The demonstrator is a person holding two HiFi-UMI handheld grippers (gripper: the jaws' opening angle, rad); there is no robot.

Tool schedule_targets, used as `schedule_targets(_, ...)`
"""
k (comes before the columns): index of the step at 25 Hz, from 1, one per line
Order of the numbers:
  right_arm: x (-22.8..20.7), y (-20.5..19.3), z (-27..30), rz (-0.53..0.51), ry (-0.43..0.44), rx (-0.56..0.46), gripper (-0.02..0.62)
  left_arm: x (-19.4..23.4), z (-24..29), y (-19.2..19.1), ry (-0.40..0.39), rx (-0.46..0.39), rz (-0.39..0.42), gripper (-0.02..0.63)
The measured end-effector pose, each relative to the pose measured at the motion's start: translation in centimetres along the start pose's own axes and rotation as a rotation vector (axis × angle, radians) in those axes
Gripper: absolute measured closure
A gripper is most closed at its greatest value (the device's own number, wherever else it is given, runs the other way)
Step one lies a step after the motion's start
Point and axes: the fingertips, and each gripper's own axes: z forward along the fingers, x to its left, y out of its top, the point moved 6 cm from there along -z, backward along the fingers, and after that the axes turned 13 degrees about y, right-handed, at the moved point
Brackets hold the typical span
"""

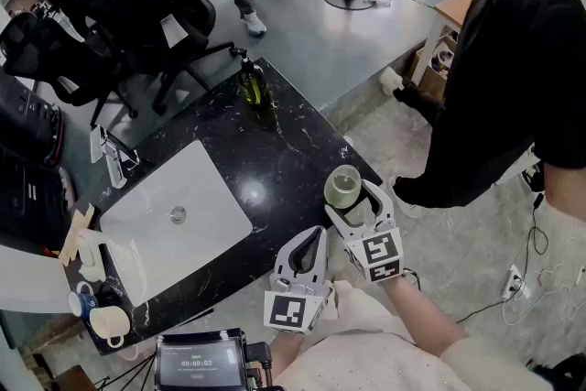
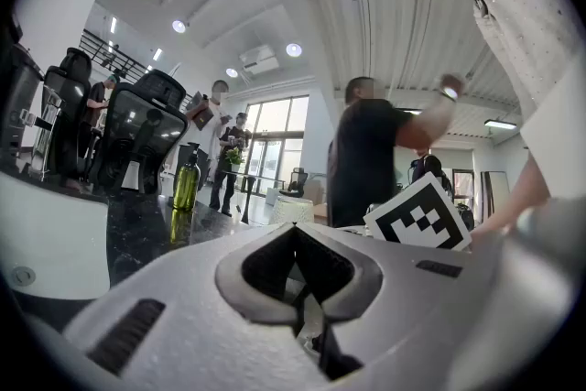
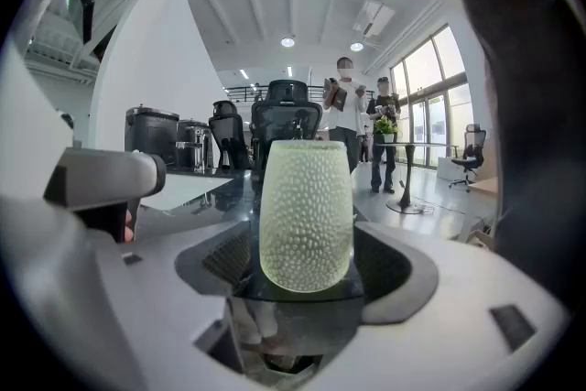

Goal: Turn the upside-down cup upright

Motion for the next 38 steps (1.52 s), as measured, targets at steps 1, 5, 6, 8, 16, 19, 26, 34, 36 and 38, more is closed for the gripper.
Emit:
schedule_targets(1,-0.1,0.0,0.1,-0.001,-0.003,0.001,0.268,0.0,0.1,0.0,-0.004,-0.004,0.004,0.6)
schedule_targets(5,-0.5,-0.1,0.7,0.004,-0.018,0.003,0.268,-0.1,0.2,-0.1,-0.016,-0.011,0.023,0.6)
schedule_targets(6,-0.6,-0.1,0.7,0.005,-0.021,0.003,0.268,-0.2,0.3,-0.1,-0.015,-0.009,0.026,0.6)
schedule_targets(8,-0.8,0.0,0.7,-0.001,-0.019,0.007,0.27,-0.2,0.4,-0.1,-0.005,-0.003,0.029,0.6)
schedule_targets(16,-1.1,0.0,0.6,0.061,0.017,0.005,0.272,0.0,0.9,0.5,0.004,-0.009,0.028,0.6)
schedule_targets(19,-1.1,0.7,0.2,0.179,0.055,-0.027,0.272,0.1,0.8,0.7,0.007,-0.012,0.029,0.6)
schedule_targets(26,-0.1,2.2,-0.8,0.661,0.257,-0.138,0.272,0.9,-0.2,2.0,0.05,-0.026,0.046,0.6)
schedule_targets(34,1.2,0.7,-0.5,1.315,0.48,-0.265,0.272,2.4,-1.3,2.8,0.11,-0.035,0.08,0.6)
schedule_targets(36,2.0,0.4,-0.2,1.464,0.531,-0.317,0.272,2.9,-1.5,2.9,0.121,-0.041,0.081,0.6)
schedule_targets(38,2.8,0.1,0.1,1.61,0.587,-0.372,0.272,3.3,-1.7,3.0,0.133,-0.039,0.075,0.6)
